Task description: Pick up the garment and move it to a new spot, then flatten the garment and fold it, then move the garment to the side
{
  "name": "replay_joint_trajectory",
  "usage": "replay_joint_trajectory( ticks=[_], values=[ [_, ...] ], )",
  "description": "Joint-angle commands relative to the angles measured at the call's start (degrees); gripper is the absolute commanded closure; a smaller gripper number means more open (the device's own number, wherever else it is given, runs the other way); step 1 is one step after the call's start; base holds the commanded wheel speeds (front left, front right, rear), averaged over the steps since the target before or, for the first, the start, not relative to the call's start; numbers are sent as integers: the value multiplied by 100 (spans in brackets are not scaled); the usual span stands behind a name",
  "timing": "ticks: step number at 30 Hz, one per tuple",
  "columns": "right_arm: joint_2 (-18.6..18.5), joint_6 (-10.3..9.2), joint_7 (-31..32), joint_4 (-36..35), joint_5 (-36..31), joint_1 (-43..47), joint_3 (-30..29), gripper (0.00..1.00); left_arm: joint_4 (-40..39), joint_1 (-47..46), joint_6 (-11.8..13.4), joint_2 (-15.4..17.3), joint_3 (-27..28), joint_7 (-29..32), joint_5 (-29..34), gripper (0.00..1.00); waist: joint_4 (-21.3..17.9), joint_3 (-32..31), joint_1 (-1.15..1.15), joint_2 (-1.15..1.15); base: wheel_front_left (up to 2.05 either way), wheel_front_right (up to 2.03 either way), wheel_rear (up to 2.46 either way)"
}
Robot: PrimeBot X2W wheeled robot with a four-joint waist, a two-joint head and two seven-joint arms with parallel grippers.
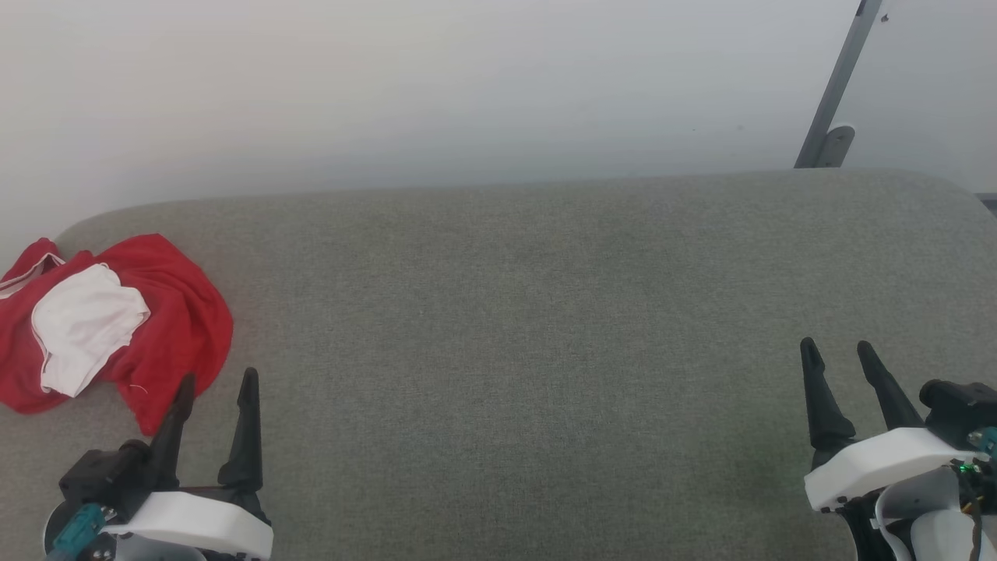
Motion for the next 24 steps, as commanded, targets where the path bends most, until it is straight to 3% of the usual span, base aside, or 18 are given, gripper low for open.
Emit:
replay_joint_trajectory(
  ticks=[1, 15, 24],
  values=[
    [-29, 2, -54, -16, -121, -63, 14, 0, -44, 59, -17, 26, 32, -43, 151, 0, 4, -2, 0, 0, 0, 0, 0],
    [-46, 1, -189, 21, -691, -92, 37, 0, -33, 96, -22, 91, 67, -206, 682, 0, 9, -25, 0, 0, 0, 0, 0],
    [-25, 1, -217, 48, -794, -62, 57, 0, 10, 85, -24, 112, 51, -220, 713, 0, 13, -34, 0, 0, 0, 0, 0]
  ],
)
